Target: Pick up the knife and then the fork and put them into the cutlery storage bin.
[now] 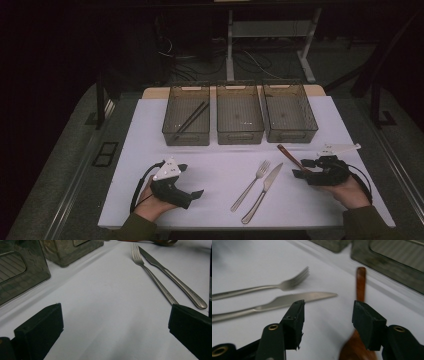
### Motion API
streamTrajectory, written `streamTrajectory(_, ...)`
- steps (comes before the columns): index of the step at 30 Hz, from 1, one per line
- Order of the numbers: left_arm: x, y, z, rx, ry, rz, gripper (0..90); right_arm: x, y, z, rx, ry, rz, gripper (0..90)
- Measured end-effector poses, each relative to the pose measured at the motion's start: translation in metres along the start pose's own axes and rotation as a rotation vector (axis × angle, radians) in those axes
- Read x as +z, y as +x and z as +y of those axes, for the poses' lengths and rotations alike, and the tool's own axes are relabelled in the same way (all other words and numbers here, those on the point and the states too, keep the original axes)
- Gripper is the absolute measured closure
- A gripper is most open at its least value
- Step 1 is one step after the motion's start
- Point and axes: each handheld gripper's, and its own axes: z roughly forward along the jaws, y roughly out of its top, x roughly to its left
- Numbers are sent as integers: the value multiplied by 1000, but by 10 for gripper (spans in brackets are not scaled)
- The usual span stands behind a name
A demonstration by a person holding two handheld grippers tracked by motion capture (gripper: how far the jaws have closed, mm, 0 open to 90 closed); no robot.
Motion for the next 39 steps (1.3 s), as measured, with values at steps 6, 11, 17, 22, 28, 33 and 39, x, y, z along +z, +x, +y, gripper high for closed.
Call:
streamTrajectory(6,0,0,0,3,4,-1,0,-12,-15,-18,39,27,-48,411)
streamTrajectory(11,1,0,0,3,4,-1,0,-14,-21,-30,57,62,-66,419)
streamTrajectory(17,1,0,0,6,5,-1,0,-7,-21,-35,51,105,-68,447)
streamTrajectory(22,1,0,-1,3,3,-2,0,-4,-16,-35,18,124,-62,548)
streamTrajectory(28,1,0,0,4,3,0,0,-2,-10,-34,-29,143,-91,718)
streamTrajectory(33,1,0,0,3,3,0,0,-3,-13,-34,-15,139,-94,793)
streamTrajectory(39,1,0,0,1,0,2,0,-5,-15,-34,6,141,-80,804)
